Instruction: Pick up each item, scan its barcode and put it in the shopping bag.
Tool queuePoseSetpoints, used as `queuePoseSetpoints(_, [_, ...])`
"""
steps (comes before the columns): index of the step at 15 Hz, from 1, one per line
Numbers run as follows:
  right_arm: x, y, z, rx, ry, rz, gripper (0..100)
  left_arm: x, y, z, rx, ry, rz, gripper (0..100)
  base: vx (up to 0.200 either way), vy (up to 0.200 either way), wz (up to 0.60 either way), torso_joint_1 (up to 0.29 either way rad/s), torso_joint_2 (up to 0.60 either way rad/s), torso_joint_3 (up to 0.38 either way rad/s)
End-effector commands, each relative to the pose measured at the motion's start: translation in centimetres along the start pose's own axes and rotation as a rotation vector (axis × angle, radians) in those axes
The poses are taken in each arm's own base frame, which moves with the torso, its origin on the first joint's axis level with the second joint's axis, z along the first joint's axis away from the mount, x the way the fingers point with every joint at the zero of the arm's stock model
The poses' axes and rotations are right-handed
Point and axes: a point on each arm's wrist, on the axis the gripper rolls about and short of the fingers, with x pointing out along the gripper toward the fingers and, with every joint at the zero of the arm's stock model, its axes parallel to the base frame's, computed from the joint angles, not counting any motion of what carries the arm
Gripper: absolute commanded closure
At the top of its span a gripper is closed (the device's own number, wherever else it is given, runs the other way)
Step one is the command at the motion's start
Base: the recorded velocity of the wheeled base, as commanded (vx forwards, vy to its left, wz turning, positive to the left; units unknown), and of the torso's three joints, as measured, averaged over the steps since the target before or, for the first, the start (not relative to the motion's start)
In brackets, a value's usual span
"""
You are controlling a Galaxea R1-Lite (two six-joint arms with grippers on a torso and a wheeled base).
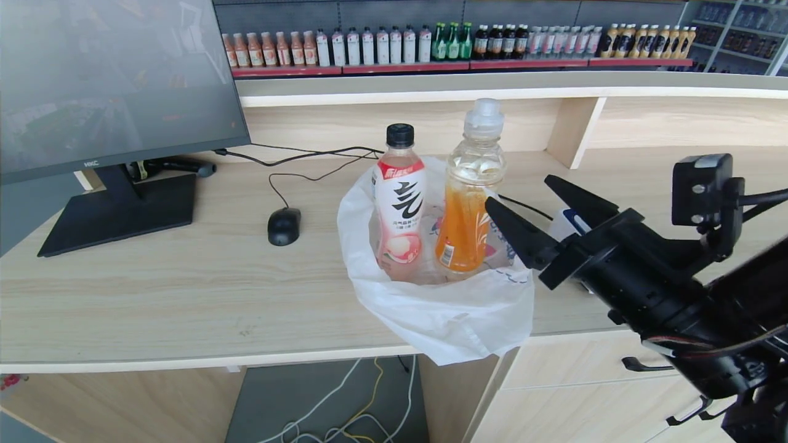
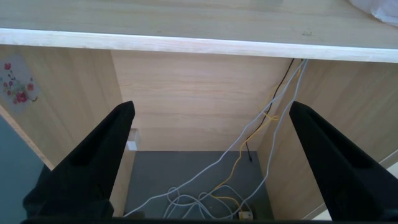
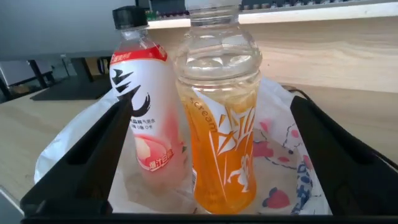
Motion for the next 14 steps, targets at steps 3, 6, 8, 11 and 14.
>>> queuePoseSetpoints(3, [-6.9, -0.9, 5.9, -0.034, -0.161, -0.044, 0, 0.0, 0.0, 0.0, 0.002, 0.000, 0.000, 0, 0.000, 0.000, 0.00, 0.000, 0.00, 0.000])
queuePoseSetpoints(6, [-12.3, -0.8, 6.1, -0.042, -0.161, -0.044, 0, 0.0, 0.0, 0.0, 0.000, 0.000, 0.000, 0, 0.000, 0.000, 0.00, 0.000, 0.00, 0.000])
queuePoseSetpoints(8, [-15.6, -0.6, 5.8, -0.055, -0.161, -0.037, 0, 0.0, 0.0, 0.0, -0.002, 0.000, 0.000, 0, 0.000, 0.000, 0.00, 0.000, 0.00, 0.000])
queuePoseSetpoints(11, [-18.5, -0.5, 6.2, -0.058, -0.115, -0.026, 0, 0.0, 0.0, 0.0, -0.002, 0.000, 0.000, 0, 0.000, 0.000, 0.00, 0.000, 0.00, 0.000])
queuePoseSetpoints(14, [-23.2, -0.3, 4.1, -0.090, 0.107, 0.003, 0, 0.0, 0.0, 0.0, 0.002, 0.000, 0.000, 0, 0.000, 0.000, 0.00, 0.000, 0.00, 0.000])
